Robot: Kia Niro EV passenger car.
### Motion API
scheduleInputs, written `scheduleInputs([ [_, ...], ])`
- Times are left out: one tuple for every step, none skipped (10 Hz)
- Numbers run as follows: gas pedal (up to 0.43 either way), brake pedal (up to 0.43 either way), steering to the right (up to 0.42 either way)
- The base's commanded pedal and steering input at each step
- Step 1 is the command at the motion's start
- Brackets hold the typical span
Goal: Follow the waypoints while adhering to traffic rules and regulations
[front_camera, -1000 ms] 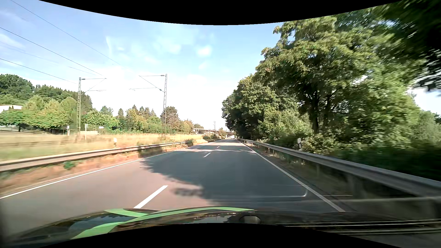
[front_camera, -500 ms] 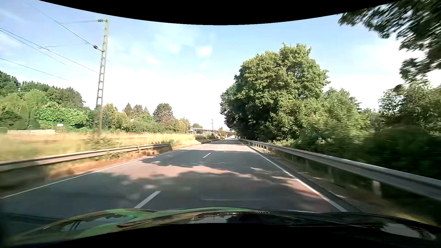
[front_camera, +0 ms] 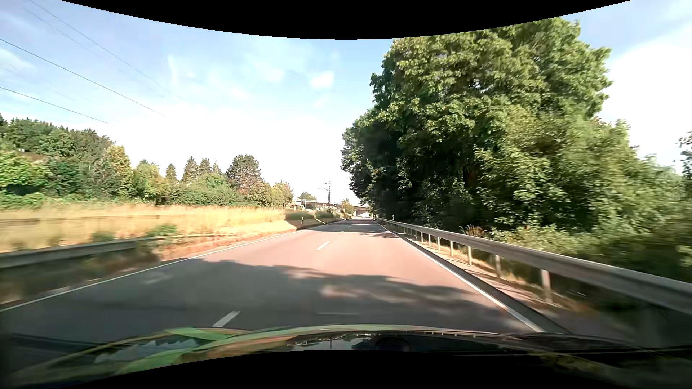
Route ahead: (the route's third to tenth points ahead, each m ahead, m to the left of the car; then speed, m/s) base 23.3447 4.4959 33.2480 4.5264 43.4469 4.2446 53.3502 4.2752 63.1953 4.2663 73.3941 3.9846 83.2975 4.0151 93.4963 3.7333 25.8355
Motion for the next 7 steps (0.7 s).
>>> scheduleInputs([
  [0.280,0.000,0.001],
  [0.280,0.000,0.000],
  [0.280,0.000,0.001],
  [0.287,0.000,0.000],
  [0.287,0.000,0.000],
  [0.287,0.000,0.000],
  [0.287,0.000,0.000],
])
